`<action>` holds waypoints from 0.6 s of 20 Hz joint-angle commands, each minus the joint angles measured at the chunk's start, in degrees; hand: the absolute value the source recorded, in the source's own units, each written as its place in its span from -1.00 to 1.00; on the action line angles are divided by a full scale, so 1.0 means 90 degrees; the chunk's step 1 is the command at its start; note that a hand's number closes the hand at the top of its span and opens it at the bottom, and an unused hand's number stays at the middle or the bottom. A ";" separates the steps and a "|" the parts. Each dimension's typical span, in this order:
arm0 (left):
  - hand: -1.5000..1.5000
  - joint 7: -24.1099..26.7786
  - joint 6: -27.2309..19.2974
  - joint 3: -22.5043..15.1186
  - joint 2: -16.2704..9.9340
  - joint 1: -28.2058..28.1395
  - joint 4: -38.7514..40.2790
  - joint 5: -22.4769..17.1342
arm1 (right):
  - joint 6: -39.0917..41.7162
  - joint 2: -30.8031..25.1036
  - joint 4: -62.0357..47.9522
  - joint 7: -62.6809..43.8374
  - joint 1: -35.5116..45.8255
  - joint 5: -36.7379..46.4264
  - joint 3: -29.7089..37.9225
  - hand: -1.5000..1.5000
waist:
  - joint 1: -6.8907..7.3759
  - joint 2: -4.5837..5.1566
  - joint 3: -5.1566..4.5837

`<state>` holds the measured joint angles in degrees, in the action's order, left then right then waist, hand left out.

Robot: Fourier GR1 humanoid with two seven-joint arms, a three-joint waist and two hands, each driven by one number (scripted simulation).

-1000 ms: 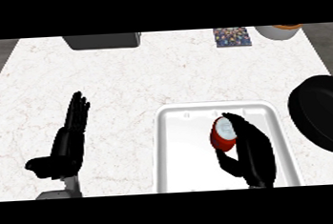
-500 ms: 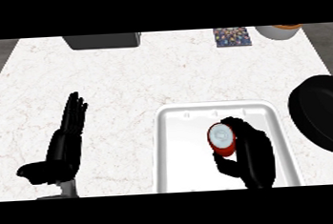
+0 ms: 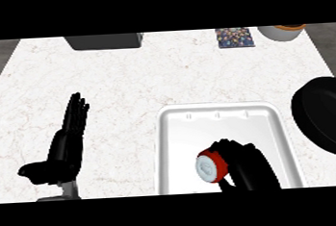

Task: Pick the can from the tray and place it in the pot

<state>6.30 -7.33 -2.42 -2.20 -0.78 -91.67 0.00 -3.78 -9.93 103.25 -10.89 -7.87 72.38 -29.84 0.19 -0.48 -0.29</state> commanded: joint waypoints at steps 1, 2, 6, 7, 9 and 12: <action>0.00 0.0273 -0.0179 -0.0099 0.0233 0.0020 0.0346 0.0103 | 0.0819 -0.0740 0.1455 0.0375 -0.0632 -0.0368 -0.0252 1.00 | -0.0099 0.0038 0.0027; 0.00 -0.0073 -0.0053 0.0111 -0.0061 0.0207 0.0099 0.0049 | 0.0862 -0.0285 0.1278 0.0153 -0.0143 -0.0141 -0.0388 1.00 | -0.0040 0.0045 0.0030; 0.00 -0.0082 0.0106 0.0054 -0.0128 -0.0389 -0.0371 -0.0083 | 0.0676 -0.0692 0.3093 -0.0058 -0.1010 0.0056 -0.0509 1.00 | -0.0078 0.0014 0.0030; 0.00 -0.0204 -0.0027 0.0122 -0.0123 -0.0135 -0.0343 -0.0016 | 0.0538 -0.0480 0.3213 -0.0283 -0.1070 0.0414 -0.0827 1.00 | -0.0091 0.0017 0.0030; 0.00 -0.0031 -0.0161 0.0051 0.0131 0.0407 0.0399 0.0099 | 0.0847 -0.0711 0.3624 -0.0230 -0.0896 0.0052 -0.0181 1.00 | -0.0108 0.0045 0.0030; 0.00 -0.0149 -0.0144 -0.0155 0.0116 0.0129 -0.0026 0.0223 | 0.1418 -0.0583 0.4146 -0.0771 -0.0715 0.0349 0.0023 1.00 | -0.0056 0.0044 0.0029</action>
<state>5.96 -8.34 -2.72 -1.56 -0.48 -91.57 1.05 4.17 -15.36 133.49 -14.15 -15.32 74.56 -31.91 -0.47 -0.18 -0.04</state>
